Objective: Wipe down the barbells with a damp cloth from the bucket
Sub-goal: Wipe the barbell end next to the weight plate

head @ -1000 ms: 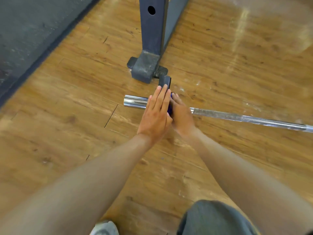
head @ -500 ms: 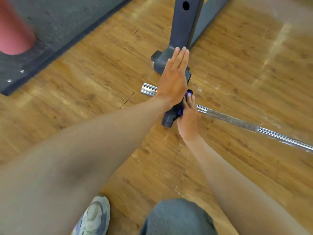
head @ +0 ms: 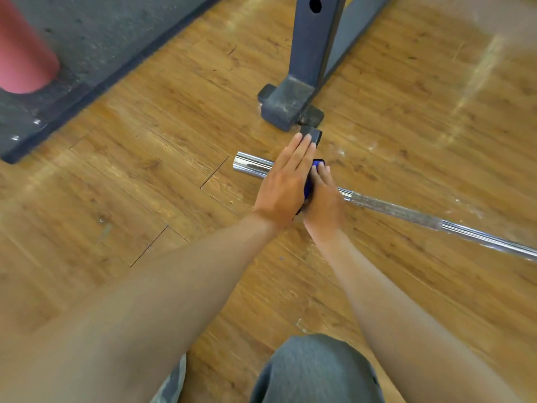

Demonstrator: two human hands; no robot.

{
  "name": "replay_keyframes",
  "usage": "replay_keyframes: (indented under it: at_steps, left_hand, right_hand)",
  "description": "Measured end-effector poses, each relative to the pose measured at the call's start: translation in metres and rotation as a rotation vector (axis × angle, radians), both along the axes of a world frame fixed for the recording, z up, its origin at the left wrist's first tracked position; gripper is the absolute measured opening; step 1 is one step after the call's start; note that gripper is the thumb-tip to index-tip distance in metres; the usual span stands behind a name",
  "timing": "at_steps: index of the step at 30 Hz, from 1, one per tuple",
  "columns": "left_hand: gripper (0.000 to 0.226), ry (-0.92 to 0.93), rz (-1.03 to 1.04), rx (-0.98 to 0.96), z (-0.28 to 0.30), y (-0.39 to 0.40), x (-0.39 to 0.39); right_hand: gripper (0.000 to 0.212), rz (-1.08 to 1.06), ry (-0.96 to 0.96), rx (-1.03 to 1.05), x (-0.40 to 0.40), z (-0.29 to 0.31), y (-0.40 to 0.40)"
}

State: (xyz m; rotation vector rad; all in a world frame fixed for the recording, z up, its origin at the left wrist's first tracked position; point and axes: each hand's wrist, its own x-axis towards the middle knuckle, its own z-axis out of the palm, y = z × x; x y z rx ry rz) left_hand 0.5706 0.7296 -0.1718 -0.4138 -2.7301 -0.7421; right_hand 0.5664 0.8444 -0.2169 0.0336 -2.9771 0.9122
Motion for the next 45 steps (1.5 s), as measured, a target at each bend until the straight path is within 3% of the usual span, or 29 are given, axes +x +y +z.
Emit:
replay_keyframes:
  at_steps: [3,4,8,14,16,18,20,23,25,27,29,31,33,36,40,45]
  left_hand:
    - [0.058,-0.01,0.028,-0.021,0.002,0.003,0.027]
    - [0.06,-0.022,0.037,-0.029,0.002,0.004,0.033]
    - [0.058,-0.02,0.034,-0.095,-0.004,-0.005,0.057]
    - [0.067,-0.053,0.037,-0.128,0.006,-0.016,0.081]
    - [0.07,-0.06,0.095,-0.075,0.019,-0.011,0.057]
    - [0.069,-0.062,0.111,-0.04,0.03,-0.001,0.034]
    - [0.07,-0.08,0.073,-0.037,0.032,0.006,0.026]
    - [0.059,-0.172,0.032,-0.126,0.027,0.01,0.047]
    - [0.055,-0.125,0.015,-0.146,0.022,0.008,0.068]
    - [0.054,-0.024,0.027,-0.148,0.013,0.004,0.089]
    - [0.053,0.022,0.031,-0.111,0.003,0.0,0.114]
    - [0.056,0.027,0.023,-0.098,-0.001,0.0,0.142]
    - [0.054,0.036,0.034,-0.082,-0.005,0.002,0.162]
    - [0.057,0.034,0.058,-0.075,-0.009,0.004,0.175]
    - [0.053,0.017,0.048,-0.066,-0.01,0.003,0.168]
    - [0.055,-0.002,0.096,-0.065,-0.005,0.008,0.133]
  right_hand:
    - [0.02,0.009,-0.006,0.039,-0.02,0.01,0.0]
    - [0.019,-0.004,0.016,0.015,-0.016,0.013,-0.002]
    - [0.058,0.022,0.072,0.006,0.045,0.002,-0.004]
    - [0.023,0.031,-0.05,0.011,0.012,0.022,-0.002]
    - [0.029,0.032,-0.012,0.015,0.03,0.018,-0.006]
    - [0.054,0.057,0.016,0.046,0.058,0.005,-0.004]
    - [0.06,0.073,0.001,0.059,0.075,-0.001,0.001]
    - [0.033,0.1,-0.037,0.042,0.061,0.009,0.0]
    - [0.019,0.046,-0.067,0.1,0.049,0.015,-0.002]
    - [0.025,0.073,-0.019,0.078,0.064,0.01,-0.005]
    - [0.049,0.127,0.018,-0.001,0.102,0.003,-0.003]
    - [0.067,0.256,0.037,0.046,0.125,-0.002,0.012]
    - [0.063,0.354,0.005,0.109,0.114,-0.002,0.021]
    - [0.036,0.258,-0.057,0.056,0.1,0.009,0.019]
    - [0.073,0.351,0.021,0.037,0.142,0.005,0.03]
    - [0.067,0.237,-0.046,0.038,0.101,0.01,0.023]
